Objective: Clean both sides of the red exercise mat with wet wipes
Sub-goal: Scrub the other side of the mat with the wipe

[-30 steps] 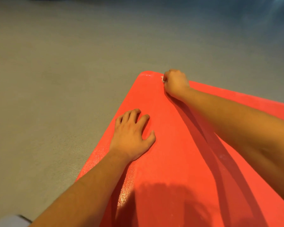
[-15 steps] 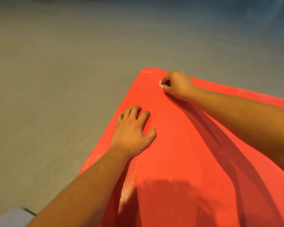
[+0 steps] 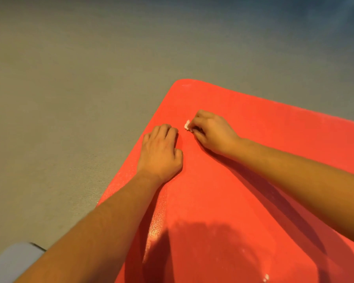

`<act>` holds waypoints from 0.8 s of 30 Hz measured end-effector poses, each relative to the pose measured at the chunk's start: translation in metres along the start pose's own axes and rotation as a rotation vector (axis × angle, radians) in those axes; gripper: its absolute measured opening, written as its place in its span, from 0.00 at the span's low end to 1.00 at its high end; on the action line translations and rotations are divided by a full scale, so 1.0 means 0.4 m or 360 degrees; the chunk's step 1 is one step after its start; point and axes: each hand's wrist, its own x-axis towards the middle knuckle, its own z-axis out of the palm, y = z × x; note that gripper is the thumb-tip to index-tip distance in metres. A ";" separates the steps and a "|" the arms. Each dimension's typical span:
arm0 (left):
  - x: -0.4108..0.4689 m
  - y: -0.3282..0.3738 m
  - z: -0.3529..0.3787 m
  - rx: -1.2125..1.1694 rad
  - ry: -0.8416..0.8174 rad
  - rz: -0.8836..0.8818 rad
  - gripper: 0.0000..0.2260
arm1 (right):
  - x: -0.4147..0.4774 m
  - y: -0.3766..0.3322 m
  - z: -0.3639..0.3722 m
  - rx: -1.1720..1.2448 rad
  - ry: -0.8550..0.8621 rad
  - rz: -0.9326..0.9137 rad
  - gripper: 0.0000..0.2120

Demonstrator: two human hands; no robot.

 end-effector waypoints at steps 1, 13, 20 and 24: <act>0.000 -0.001 0.000 -0.0002 -0.0001 0.0001 0.19 | -0.003 -0.003 0.001 -0.0020 0.0007 -0.0016 0.08; 0.004 -0.009 0.005 -0.0069 0.0029 0.0032 0.17 | 0.041 -0.029 0.027 -0.0074 0.0172 0.0472 0.07; 0.002 -0.011 0.009 -0.0175 0.0149 0.0030 0.08 | -0.085 -0.137 0.023 -0.0019 -0.0001 0.0091 0.07; 0.000 -0.012 0.010 -0.0150 0.0137 0.0012 0.09 | -0.005 -0.066 0.014 -0.0212 -0.0023 0.0231 0.08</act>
